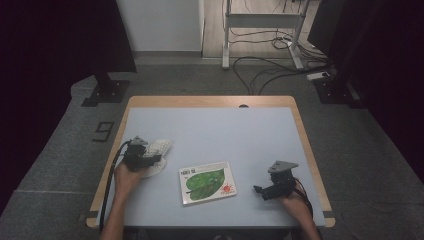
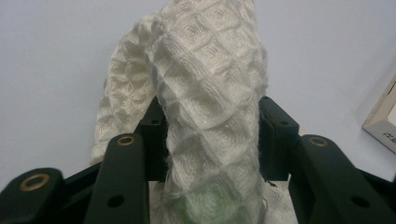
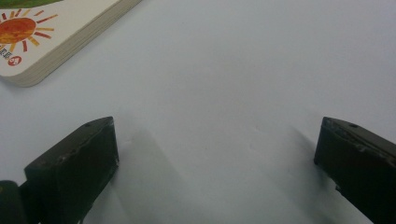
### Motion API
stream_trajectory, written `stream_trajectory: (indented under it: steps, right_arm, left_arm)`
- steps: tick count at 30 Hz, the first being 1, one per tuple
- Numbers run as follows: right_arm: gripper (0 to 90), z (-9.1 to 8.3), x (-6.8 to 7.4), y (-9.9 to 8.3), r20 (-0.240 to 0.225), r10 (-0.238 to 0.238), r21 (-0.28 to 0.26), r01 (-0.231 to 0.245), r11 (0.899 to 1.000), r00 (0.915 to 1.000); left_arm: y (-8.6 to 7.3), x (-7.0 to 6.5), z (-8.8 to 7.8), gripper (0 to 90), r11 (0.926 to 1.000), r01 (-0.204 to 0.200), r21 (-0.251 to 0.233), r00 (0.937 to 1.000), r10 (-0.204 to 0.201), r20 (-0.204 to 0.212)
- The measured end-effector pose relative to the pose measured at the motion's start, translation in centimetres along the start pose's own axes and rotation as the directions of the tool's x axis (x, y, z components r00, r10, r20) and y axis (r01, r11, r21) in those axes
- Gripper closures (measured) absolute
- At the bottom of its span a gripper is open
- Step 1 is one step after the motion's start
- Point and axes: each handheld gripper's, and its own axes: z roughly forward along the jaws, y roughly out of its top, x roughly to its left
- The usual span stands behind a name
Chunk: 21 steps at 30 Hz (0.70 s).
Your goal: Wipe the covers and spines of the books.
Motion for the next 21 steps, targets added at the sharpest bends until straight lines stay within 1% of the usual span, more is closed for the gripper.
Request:
stream_trajectory:
  steps: [2, 4, 6, 11, 13, 14, 16, 19, 21]
  right_arm:
    - [0.0, 0.0, 0.0, 0.0, 0.0, 0.0, 0.0, 0.0, 1.0, 1.0]
    - [0.0, 0.0, 0.0, 0.0, 0.0, 0.0, 0.0, 0.0, 1.0, 1.0]
    - [0.0, 0.0, 0.0, 0.0, 0.0, 0.0, 0.0, 0.0, 1.0, 1.0]
    - [0.0, 0.0, 0.0, 0.0, 0.0, 0.001, 0.0, -0.001, 1.0, 1.0]
    - [0.0, 0.0, 0.0, 0.0, 0.001, 0.0, 0.0, 0.0, 1.0, 1.0]
    - [0.0, 0.0, 0.0, 0.0, 0.0, 0.001, 0.0, -0.001, 1.0, 1.0]
    - [0.0, 0.0, 0.0, 0.0, 0.0, 0.001, 0.0, -0.001, 1.0, 1.0]
    - [0.0, 0.0, 0.0, 0.0, 0.001, 0.001, -0.001, -0.001, 1.0, 1.0]
    - [0.0, 0.0, 0.0, 0.0, 0.001, 0.001, -0.001, -0.001, 1.0, 1.0]
  left_arm:
    - [0.1, 0.1, -0.2, 45.6, 1.0, 0.004, -0.004, 1.0, -0.004, 0.001]
    - [0.1, 0.1, -0.5, 36.7, 0.9999, 0.006, -0.008, 1.0, -0.006, -0.003]
    - [0.1, 0.2, -1.0, 28.8, 0.9997, 0.014, -0.02, 0.9999, -0.014, 0.002]
    - [0.3, 0.0, -2.4, 15.1, 0.9988, -0.001, -0.049, 0.9998, 0.0, -0.021]
    - [0.3, -0.1, -2.9, 13.2, 0.9985, -0.002, -0.055, 0.9999, 0.001, -0.017]
    - [0.2, -0.3, -3.0, 10.8, 0.9986, -0.003, -0.054, 0.9999, 0.003, -0.012]
    - [0.2, -0.6, -3.3, 4.8, 0.9986, -0.021, -0.049, 0.9997, 0.021, -0.01]
    - [0.2, -1.0, -3.9, 0.2, 0.998, -0.028, -0.057, 0.9995, 0.029, 0.014]
    - [0.1, -1.3, -4.3, 0.0, 0.997, -0.04, -0.066, 0.999, 0.041, 0.017]
